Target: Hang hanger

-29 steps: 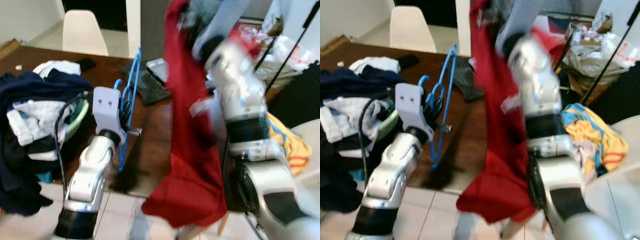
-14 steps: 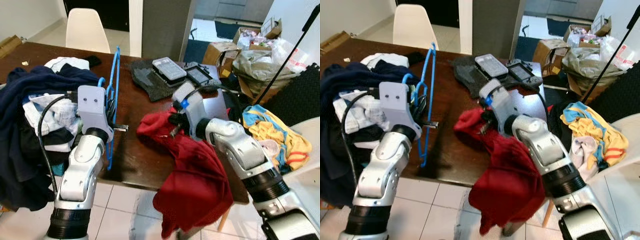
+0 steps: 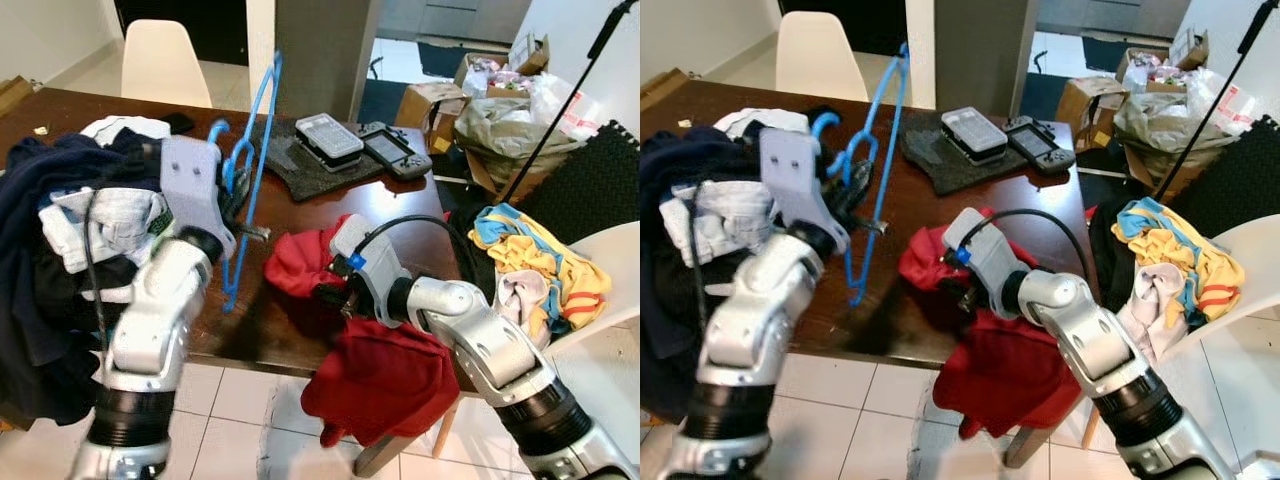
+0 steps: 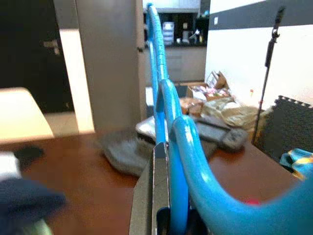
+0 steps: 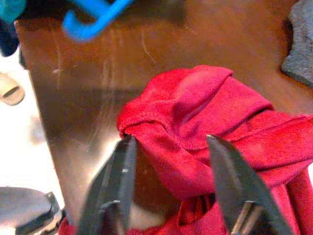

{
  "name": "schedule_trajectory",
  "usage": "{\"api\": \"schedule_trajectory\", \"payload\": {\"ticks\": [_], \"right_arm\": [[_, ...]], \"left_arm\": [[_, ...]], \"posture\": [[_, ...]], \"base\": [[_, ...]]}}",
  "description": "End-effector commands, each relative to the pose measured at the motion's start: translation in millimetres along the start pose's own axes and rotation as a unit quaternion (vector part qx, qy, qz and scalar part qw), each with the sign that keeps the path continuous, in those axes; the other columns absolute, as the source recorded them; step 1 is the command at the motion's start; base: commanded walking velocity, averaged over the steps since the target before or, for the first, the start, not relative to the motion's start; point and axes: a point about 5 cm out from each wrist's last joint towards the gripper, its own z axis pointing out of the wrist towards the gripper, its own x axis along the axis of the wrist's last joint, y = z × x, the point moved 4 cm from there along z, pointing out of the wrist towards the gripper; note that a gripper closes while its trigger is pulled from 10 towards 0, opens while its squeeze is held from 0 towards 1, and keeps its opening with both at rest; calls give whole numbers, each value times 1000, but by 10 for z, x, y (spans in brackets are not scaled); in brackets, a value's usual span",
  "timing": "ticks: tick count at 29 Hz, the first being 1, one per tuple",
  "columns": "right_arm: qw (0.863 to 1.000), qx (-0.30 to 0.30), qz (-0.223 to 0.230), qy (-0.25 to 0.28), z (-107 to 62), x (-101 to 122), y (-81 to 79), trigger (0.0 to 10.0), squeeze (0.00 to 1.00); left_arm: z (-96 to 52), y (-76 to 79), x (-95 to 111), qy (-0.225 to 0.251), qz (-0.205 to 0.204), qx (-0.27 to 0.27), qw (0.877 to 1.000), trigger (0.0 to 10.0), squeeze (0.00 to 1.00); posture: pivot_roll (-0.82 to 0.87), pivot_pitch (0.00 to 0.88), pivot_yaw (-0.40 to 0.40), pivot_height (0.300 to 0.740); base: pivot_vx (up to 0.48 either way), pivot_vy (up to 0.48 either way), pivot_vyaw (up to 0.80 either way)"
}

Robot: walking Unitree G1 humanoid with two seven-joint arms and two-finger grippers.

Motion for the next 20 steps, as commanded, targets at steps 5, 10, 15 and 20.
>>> {"api": "schedule_trajectory", "payload": {"ticks": [5,10,15,20], "right_arm": [[997,48,-53,3,-312,16,-48,10000,1000],[997,33,-62,15,-473,71,85,10000,1000],[992,-4,-45,114,-804,412,343,10000,0],[971,15,-39,234,-1246,811,413,10000,0]], "left_arm": [[59,-2,81,-10,-8,-94,995,10000,0],[1,109,98,-32,-26,-187,981,10000,0],[-177,183,152,-53,-11,-316,947,10000,0],[-410,226,248,-63,15,-439,896,10000,0]], "posture": [[59,158,-40,740],[59,160,-40,740],[61,159,-40,740],[66,156,-38,740]], "base": [[0,0,0],[0,0,0],[0,0,0],[0,0,0]]}}
